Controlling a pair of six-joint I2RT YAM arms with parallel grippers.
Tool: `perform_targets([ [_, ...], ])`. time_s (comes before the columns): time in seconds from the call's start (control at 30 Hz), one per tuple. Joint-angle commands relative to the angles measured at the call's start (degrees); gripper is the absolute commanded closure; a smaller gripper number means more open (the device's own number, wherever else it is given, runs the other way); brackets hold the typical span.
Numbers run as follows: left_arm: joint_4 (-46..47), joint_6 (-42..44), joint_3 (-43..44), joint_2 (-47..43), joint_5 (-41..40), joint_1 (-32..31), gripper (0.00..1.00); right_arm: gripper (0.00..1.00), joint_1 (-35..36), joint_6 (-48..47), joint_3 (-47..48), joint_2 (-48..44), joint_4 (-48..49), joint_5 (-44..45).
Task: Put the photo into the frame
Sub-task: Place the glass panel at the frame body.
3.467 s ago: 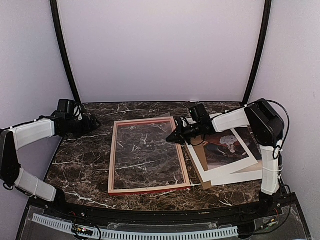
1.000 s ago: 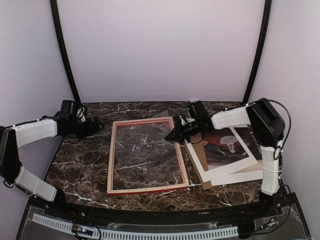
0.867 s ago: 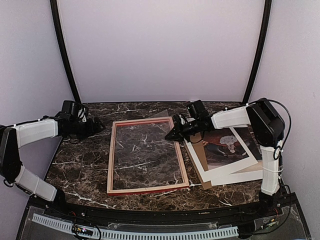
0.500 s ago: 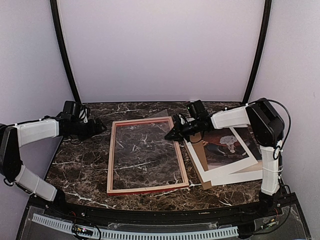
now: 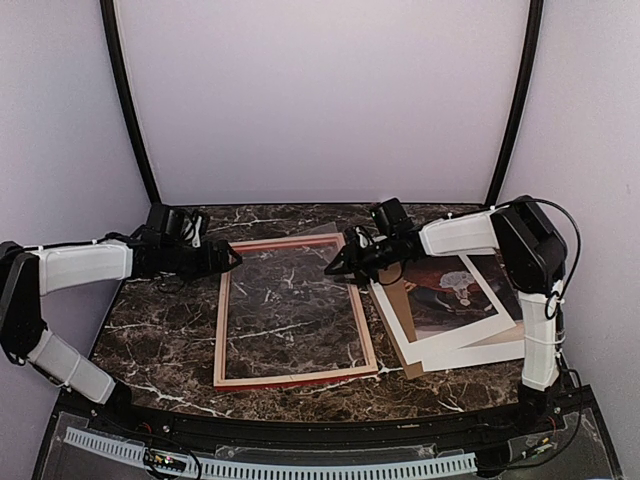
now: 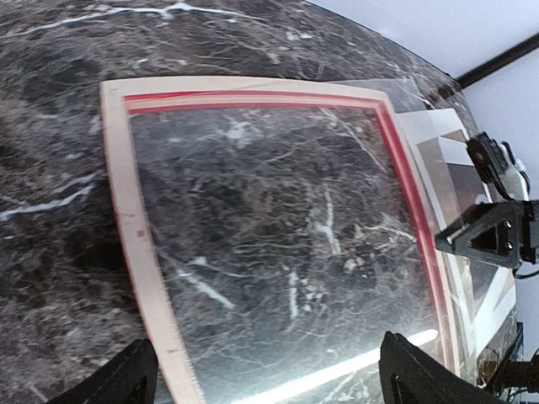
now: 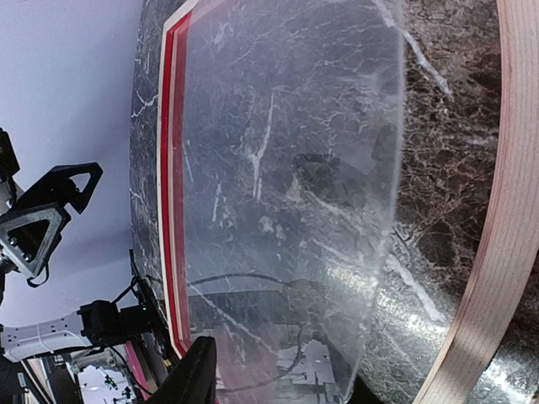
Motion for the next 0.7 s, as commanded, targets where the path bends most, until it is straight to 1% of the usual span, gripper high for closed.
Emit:
perform_targets([
  [0.0,7.19,-0.70,0.58,2.67,3.75,-4.71,0.06,0.57,0.70,-2.53,2.92,0.51,-2.97,3.10],
  [0.07,9.52,-1.06,1.09,4.44,5.18,-6.86,0.06,0.50,0.80,-3.10,3.37,0.48,-3.99,3.94],
  [0.13,11.63,-1.52,1.69,6.38,6.65,-8.95,0.06,0.45,0.85,-3.41,3.60,0.43,-4.53,4.44],
  [0.27,15.81,-2.42,3.05,10.58,9.82,-12.17,0.06,0.38,0.92,-4.32,3.96,0.26,-5.66,5.32],
  [0.43,14.66,-1.08,6.19,15.23,12.37,-13.95,0.06,0.32,0.92,-6.23,5.09,-0.42,-8.58,7.85],
  [0.57,13.25,-0.89,8.47,19.10,13.75,-14.19,0.06,0.31,0.85,-7.81,5.91,-0.97,-11.12,9.93],
  [0.67,11.29,-1.06,9.14,20.89,13.28,-14.20,0.06,0.31,0.91,-8.47,5.60,-1.63,-12.18,11.07],
])
